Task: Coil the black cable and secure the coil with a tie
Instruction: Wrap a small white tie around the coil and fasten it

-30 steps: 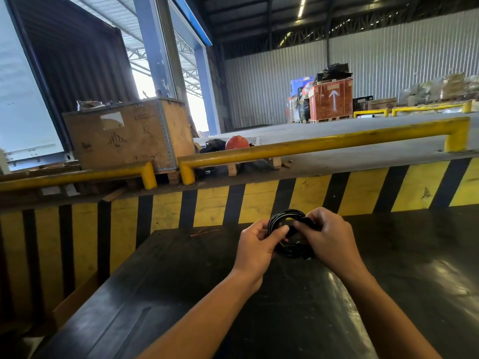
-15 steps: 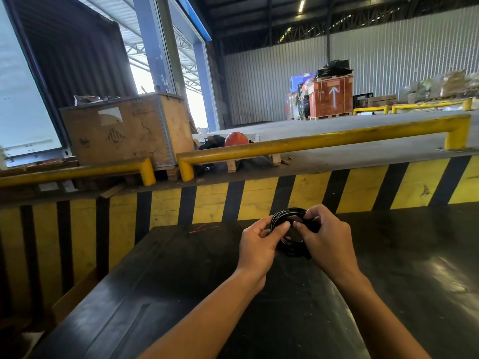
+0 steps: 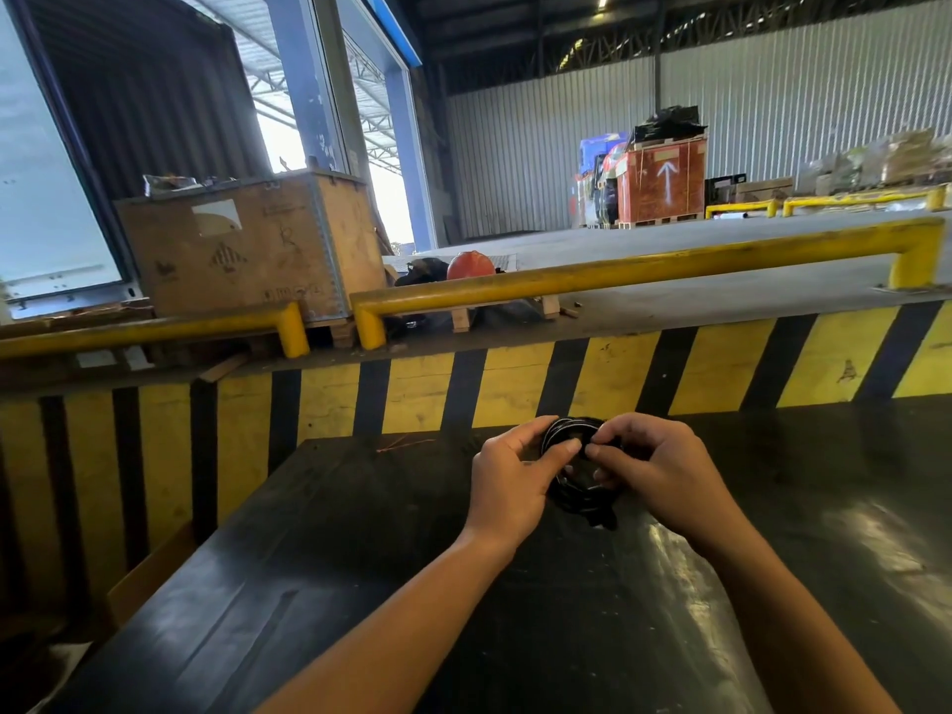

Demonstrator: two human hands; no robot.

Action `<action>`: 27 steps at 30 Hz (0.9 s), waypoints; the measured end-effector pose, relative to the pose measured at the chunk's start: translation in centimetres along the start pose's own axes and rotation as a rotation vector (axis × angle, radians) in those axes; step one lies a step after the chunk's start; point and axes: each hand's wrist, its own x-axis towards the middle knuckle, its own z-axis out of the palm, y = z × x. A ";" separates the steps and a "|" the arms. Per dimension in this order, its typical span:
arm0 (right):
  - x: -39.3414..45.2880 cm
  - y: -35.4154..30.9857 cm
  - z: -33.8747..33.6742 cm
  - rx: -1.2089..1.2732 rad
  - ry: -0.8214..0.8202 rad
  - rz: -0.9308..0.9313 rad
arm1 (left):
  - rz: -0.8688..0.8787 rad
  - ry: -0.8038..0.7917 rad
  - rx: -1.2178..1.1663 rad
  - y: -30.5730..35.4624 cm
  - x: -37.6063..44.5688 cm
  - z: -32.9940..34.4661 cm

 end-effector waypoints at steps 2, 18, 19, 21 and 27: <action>-0.2 -0.1 -0.3 0.014 -0.050 -0.016 | 0.033 -0.010 0.040 -0.1 -0.1 0.0; -1.1 0.1 -2.4 -0.179 -0.288 -0.088 | 0.069 -0.381 0.407 0.5 -0.5 -0.8; -1.2 0.0 -2.3 -0.216 -0.287 -0.118 | 0.092 -0.397 0.438 0.5 -0.5 -0.6; -1.2 -0.1 -2.0 -0.242 -0.271 -0.160 | 0.141 -0.423 0.476 0.6 -0.6 -0.5; -1.1 1.5 -1.0 -0.110 -0.091 -0.144 | 0.174 -0.468 0.461 0.7 -0.6 -0.4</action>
